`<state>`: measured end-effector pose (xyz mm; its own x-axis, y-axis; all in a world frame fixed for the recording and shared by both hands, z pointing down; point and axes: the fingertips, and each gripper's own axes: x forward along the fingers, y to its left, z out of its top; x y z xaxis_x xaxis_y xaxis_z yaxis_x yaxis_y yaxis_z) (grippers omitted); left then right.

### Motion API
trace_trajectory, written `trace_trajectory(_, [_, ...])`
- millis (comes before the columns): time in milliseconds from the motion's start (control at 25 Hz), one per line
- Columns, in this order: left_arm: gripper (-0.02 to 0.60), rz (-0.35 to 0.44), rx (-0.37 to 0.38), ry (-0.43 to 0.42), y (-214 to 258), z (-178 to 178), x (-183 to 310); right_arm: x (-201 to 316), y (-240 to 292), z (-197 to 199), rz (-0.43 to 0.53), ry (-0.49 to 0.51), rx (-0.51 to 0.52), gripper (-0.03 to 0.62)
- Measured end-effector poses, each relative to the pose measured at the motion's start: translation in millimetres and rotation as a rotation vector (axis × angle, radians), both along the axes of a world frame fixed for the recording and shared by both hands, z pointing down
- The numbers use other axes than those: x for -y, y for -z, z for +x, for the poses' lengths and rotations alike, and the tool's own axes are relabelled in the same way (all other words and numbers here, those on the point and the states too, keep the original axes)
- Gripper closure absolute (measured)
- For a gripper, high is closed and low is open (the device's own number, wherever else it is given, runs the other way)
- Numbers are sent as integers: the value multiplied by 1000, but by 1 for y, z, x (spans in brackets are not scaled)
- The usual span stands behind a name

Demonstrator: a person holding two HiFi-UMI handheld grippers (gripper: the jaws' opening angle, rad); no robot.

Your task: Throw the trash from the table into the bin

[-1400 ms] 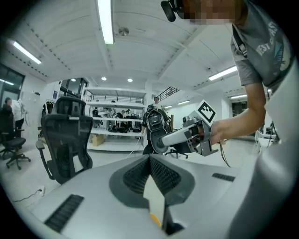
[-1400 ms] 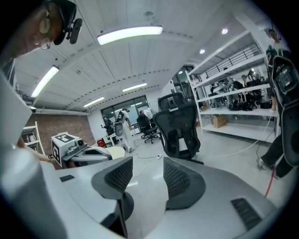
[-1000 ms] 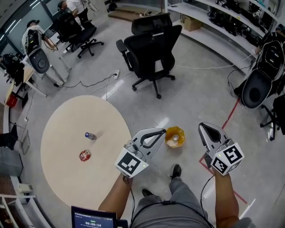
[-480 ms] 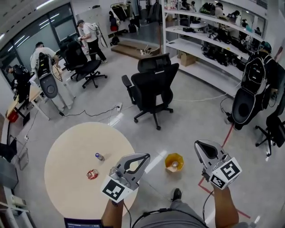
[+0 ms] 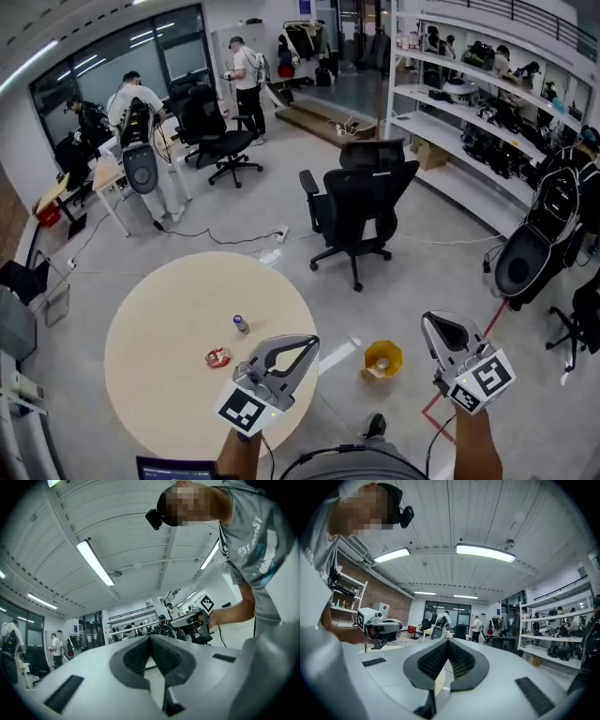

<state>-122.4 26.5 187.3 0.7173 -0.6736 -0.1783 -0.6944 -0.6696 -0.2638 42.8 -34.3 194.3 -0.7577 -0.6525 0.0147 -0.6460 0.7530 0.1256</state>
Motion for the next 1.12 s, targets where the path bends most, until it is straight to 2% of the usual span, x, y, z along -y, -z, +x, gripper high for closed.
trace_trajectory(280, [540, 19, -24, 131, 1, -88, -41, -27, 3, -86, 20, 108, -29, 585])
trace_trajectory(720, [540, 41, -65, 351, 16, -217, -149, -106, 22, -217, 54, 307, -109, 583])
trace_trajectory(920, [540, 65, -62, 445, 10, -263, -188, -134, 9, -282, 62, 424, -160, 583])
trace_trajectory(1120, [540, 57, -77, 532, -5, -299, -212, -137, -21, -351, 41, 550, -211, 583])
